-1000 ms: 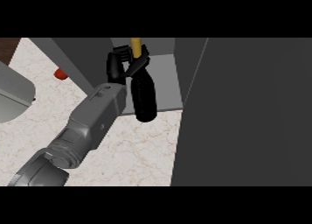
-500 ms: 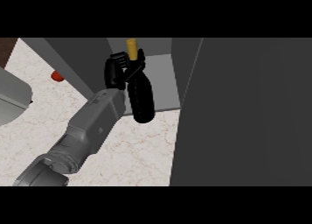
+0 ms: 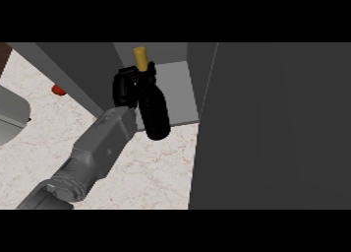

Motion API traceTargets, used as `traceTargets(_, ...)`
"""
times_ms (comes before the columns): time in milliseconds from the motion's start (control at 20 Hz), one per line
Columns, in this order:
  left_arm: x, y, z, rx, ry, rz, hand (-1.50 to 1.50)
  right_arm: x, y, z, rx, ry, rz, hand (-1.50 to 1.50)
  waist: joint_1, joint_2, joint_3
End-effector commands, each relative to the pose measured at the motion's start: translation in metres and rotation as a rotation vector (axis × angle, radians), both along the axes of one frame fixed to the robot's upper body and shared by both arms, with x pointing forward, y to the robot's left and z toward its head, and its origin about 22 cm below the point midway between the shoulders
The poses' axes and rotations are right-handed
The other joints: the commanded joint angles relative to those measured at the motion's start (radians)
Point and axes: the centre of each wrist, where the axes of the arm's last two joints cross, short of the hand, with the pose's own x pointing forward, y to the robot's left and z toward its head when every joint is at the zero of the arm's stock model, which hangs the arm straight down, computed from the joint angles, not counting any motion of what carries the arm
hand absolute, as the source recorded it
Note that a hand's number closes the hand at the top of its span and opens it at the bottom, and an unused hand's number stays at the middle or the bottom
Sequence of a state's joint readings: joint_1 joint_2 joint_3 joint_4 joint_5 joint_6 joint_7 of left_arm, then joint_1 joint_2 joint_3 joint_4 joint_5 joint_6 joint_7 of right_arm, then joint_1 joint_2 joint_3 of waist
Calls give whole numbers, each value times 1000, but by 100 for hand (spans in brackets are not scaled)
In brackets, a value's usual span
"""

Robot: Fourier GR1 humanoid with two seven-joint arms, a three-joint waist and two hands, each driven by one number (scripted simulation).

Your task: Pick up the wine, place it into the cabinet and close the cabinet

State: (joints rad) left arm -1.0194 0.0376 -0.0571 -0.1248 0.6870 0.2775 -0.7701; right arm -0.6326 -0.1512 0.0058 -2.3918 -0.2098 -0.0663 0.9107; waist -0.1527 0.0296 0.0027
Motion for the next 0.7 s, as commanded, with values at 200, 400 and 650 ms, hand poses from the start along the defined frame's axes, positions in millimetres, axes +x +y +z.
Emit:
traceTargets(200, -38, 7, -54, 22, 139, 30, 150, -8, 2, 0, 7, 3, 48, -150, -36, 9, -7)
traceTargets(400, -37, 6, -52, 39, 137, 57, 150, 0, 5, 2, 3, -11, 58, -150, -55, 21, -7)
traceTargets(650, -31, 2, -44, 42, 127, 50, 150, 1, 6, 2, -8, -14, 69, -150, -42, 19, -7)
